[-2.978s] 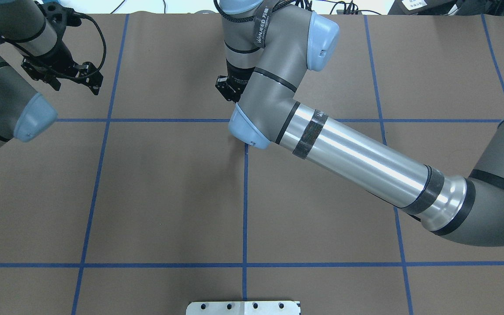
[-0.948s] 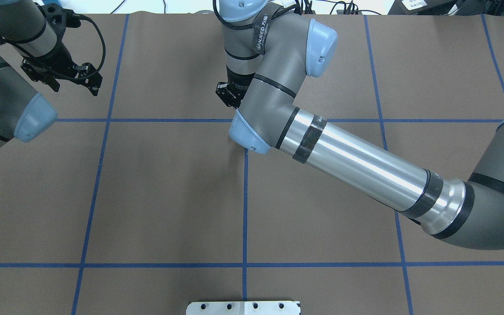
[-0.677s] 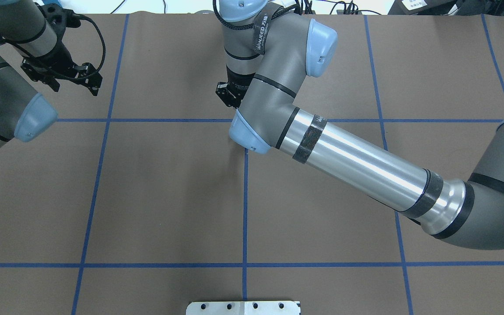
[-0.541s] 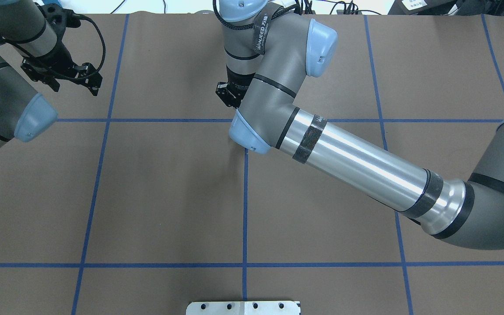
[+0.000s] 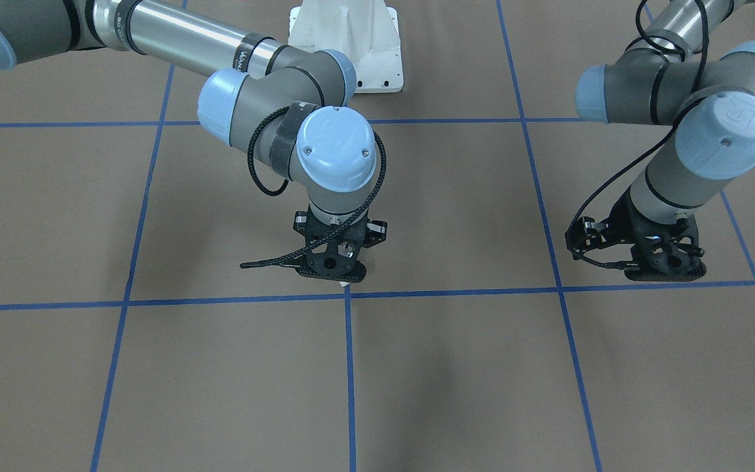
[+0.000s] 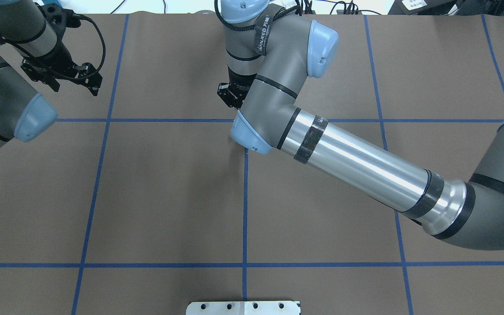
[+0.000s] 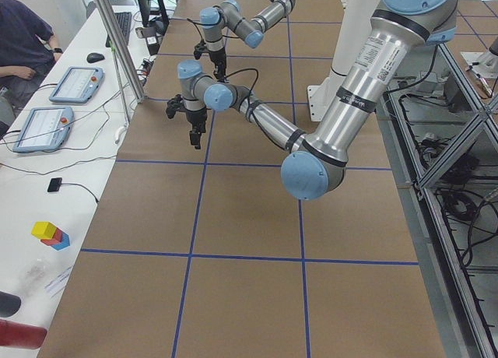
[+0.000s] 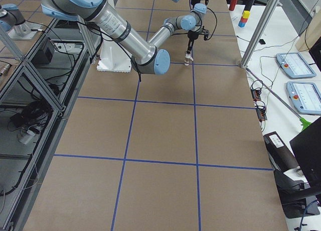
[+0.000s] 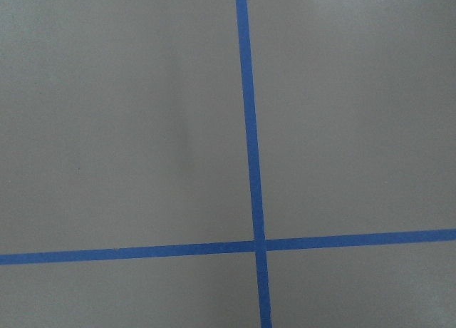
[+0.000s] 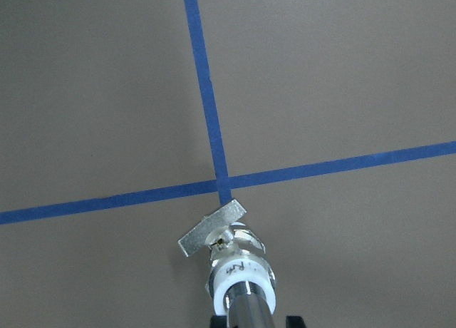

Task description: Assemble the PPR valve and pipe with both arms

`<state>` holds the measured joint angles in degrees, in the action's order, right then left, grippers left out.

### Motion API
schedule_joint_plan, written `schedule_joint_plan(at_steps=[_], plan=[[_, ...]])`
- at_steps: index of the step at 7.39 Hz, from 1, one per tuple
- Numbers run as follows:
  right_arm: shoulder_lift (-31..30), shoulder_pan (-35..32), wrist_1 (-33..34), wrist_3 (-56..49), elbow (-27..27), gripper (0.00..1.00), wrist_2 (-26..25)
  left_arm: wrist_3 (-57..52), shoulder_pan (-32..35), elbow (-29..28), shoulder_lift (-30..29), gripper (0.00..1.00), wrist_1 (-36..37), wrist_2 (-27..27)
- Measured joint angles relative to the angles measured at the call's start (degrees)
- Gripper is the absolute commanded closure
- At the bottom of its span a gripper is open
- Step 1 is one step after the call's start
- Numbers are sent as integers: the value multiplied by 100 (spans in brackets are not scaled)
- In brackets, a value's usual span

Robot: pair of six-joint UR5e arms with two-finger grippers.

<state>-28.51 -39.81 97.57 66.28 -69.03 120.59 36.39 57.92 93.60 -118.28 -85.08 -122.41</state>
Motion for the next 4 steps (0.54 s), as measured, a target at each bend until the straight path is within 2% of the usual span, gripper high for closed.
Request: schedule_joint_plan(at_steps=[4], plan=[[5,0,-11,-2,34,100,-8,0,0,-15,-2,0,-3,2]])
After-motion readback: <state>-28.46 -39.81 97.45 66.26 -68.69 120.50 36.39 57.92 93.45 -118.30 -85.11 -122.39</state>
